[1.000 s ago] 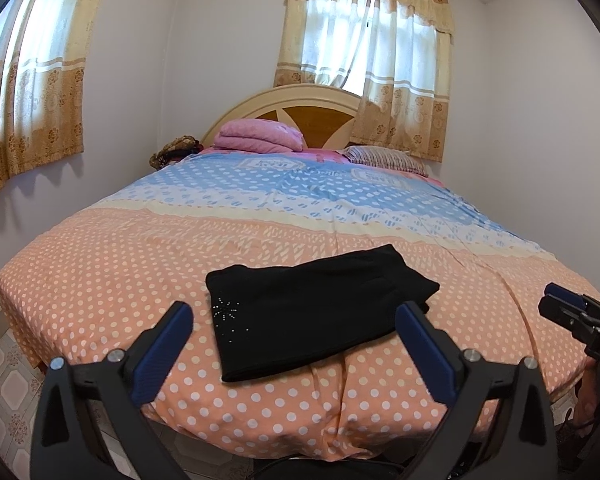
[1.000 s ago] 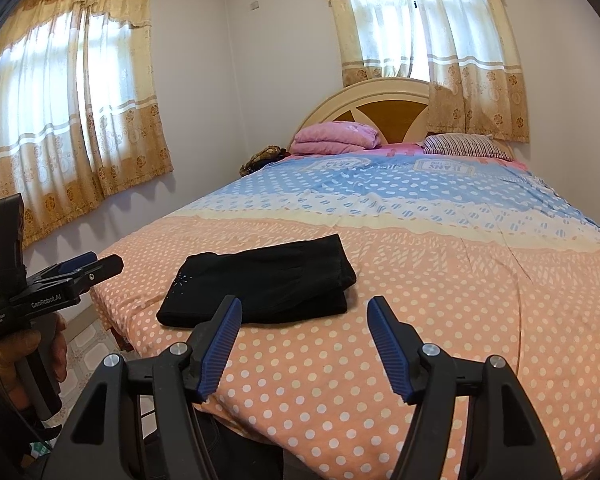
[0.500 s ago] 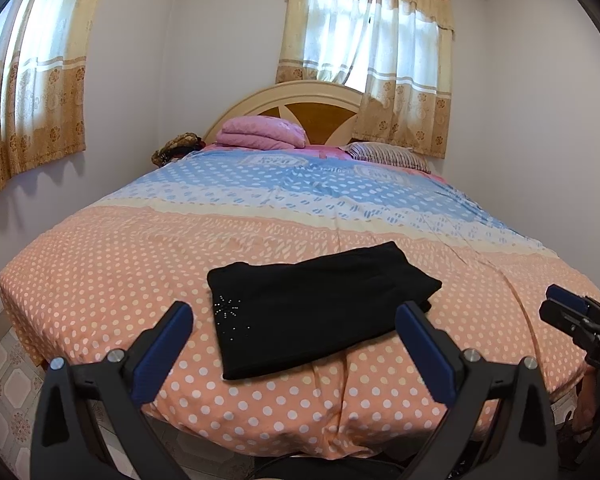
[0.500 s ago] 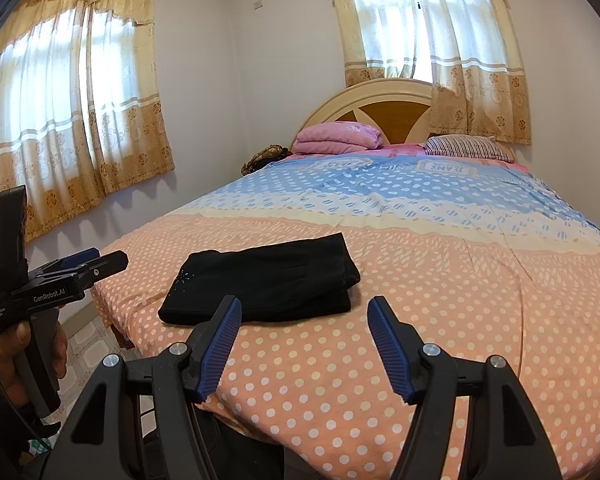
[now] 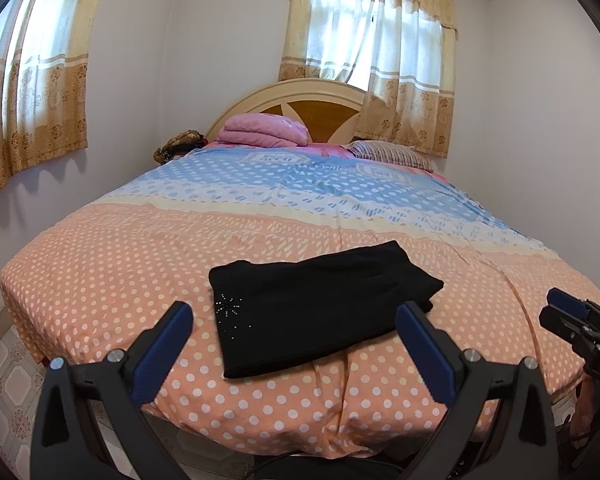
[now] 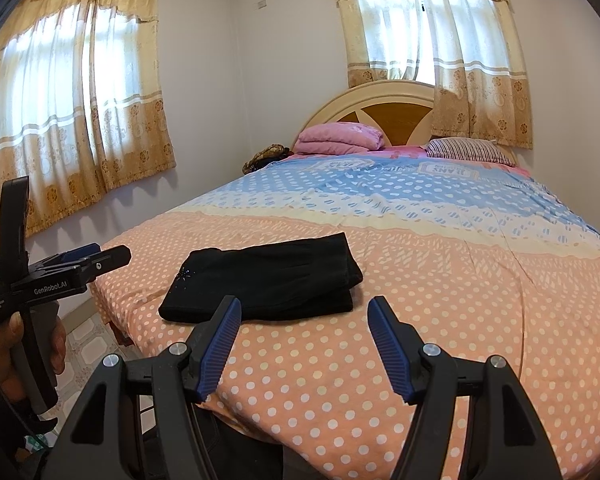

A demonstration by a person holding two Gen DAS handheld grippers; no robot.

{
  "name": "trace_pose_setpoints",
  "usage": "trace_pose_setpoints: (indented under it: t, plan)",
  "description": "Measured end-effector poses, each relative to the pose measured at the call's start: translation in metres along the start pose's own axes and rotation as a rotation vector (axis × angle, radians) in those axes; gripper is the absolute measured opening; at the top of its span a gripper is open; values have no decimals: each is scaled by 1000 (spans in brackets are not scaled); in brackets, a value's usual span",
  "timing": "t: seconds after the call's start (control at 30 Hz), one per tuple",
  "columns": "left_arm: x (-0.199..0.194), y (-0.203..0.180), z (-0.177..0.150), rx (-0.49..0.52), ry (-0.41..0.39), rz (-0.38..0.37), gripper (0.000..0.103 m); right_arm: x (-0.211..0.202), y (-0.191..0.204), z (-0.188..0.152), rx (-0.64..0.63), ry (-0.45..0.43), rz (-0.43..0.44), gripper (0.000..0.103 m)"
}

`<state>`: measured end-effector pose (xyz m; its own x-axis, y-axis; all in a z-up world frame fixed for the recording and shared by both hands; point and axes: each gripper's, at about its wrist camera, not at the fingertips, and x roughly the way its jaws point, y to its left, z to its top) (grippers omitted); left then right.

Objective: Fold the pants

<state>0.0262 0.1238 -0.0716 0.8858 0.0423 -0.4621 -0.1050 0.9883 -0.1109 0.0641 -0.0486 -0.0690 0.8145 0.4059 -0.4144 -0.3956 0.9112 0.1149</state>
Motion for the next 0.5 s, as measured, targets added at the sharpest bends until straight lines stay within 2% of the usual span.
trace_pose_setpoints:
  t: [0.2,0.5]
  plan:
    - [-3,-1,1,17,-16,24,103,0,0,-2,-11,-1,1,67]
    - [0,0,-1,27,-11,15,103,1,-1,-6,-24,13,8,67]
